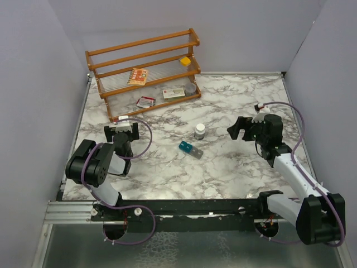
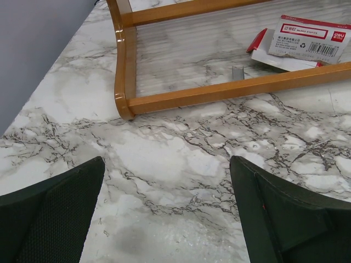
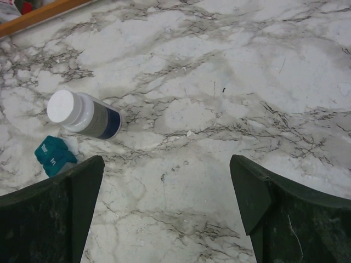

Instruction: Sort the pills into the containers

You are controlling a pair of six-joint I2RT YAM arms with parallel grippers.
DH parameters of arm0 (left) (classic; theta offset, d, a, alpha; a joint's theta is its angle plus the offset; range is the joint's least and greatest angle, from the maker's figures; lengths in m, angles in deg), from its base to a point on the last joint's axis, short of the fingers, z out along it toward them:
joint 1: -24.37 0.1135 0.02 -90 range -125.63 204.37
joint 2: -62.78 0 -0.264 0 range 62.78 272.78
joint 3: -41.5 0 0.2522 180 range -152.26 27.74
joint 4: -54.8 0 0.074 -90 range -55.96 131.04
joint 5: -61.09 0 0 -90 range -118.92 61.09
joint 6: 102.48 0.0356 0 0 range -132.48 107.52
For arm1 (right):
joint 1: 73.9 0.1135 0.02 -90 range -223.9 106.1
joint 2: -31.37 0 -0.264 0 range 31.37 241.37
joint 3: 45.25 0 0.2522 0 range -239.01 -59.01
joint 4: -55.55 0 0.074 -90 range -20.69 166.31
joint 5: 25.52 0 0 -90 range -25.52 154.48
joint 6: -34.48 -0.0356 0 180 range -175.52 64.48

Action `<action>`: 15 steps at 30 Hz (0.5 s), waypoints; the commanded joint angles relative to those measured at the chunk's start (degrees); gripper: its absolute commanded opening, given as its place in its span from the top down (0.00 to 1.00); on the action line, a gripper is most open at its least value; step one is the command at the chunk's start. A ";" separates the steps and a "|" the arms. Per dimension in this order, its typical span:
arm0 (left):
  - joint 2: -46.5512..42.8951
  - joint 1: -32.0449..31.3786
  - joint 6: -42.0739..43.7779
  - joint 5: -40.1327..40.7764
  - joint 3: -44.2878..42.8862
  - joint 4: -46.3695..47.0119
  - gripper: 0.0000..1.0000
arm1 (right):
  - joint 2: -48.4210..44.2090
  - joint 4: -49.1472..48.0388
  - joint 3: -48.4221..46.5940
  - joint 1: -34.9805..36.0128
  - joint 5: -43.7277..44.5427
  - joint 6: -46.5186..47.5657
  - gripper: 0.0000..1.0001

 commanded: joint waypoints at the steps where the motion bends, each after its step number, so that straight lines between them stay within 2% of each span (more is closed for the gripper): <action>1: -1.96 0.11 -0.56 0.31 -1.02 -1.54 0.01 | -3.93 -3.01 1.81 -0.11 -5.36 1.36 0.00; 6: -4.37 -0.40 0.30 0.55 -1.26 -3.20 0.01 | -8.01 -2.45 2.43 -0.07 -9.27 2.49 0.00; 9: -10.56 -1.01 -0.65 4.43 -5.91 -18.36 0.01 | -8.73 -3.39 2.67 -0.09 -12.45 1.78 0.01; 15: -16.60 -1.55 -4.20 5.13 -10.02 -30.67 0.01 | -8.67 -2.76 -0.79 0.00 -17.10 1.31 0.06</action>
